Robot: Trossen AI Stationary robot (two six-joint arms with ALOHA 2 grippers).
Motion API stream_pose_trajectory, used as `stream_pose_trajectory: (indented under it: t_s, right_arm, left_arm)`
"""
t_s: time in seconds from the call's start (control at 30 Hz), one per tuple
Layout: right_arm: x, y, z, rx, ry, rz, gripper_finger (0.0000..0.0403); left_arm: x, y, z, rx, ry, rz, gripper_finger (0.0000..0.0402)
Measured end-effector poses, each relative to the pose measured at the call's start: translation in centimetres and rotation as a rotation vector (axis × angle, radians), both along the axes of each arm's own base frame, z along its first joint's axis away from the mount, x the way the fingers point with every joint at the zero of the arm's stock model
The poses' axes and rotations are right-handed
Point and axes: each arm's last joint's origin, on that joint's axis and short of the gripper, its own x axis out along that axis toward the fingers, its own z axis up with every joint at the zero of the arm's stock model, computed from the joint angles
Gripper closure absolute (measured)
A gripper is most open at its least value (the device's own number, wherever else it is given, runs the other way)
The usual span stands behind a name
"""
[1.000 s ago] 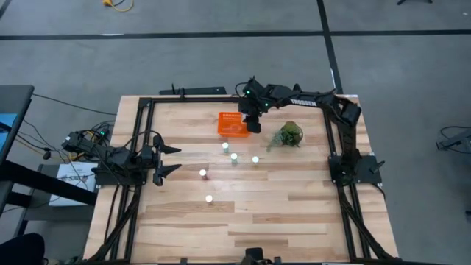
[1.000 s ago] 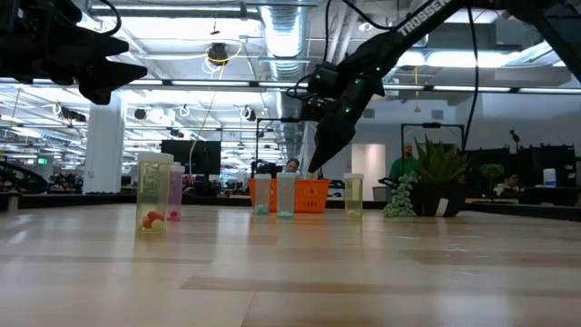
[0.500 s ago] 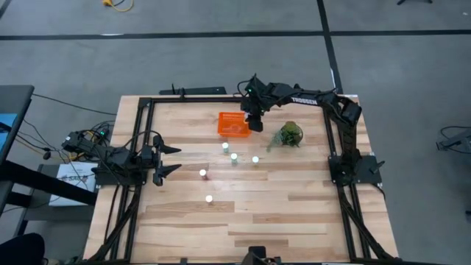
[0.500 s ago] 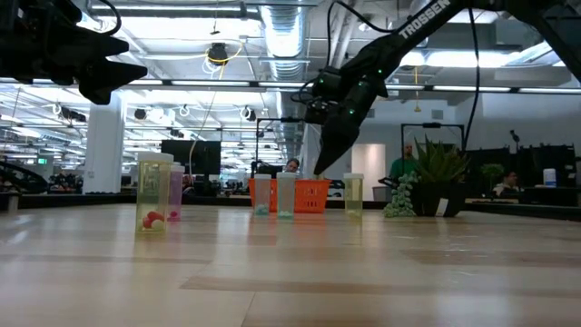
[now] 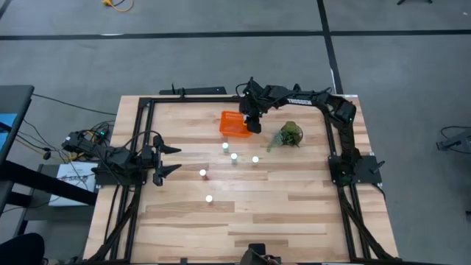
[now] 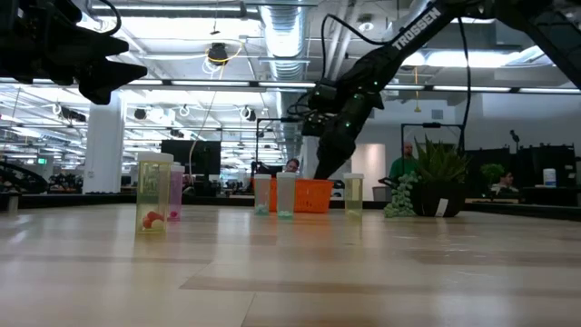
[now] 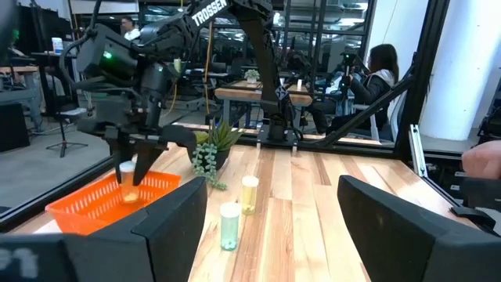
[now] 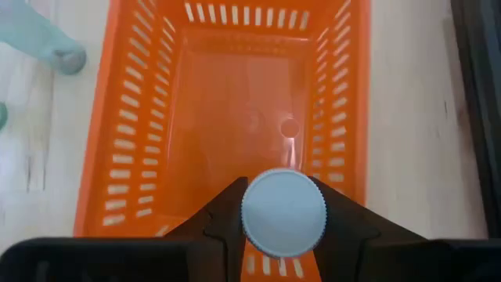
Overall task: Pick and place pill bottles into a basket
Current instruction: Put the right yellow pill bottle into the orange bin
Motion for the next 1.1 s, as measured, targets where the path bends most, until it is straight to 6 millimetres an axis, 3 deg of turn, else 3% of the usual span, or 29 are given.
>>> stream_pose_trajectory:
  t_s: [0.8, 1.1]
  right_arm:
    - [0.26, 0.53, 0.18, -0.02, 0.013, -0.009, 0.0291]
    - [0.25, 0.49, 0.18, -0.018, 0.017, -0.034, 0.0211]
  left_arm:
    - [0.0, 0.0, -0.01, 0.0, 0.0, 0.001, 0.0125]
    - [0.0, 0.01, 0.0, 0.0, 0.0, 0.001, 0.0125]
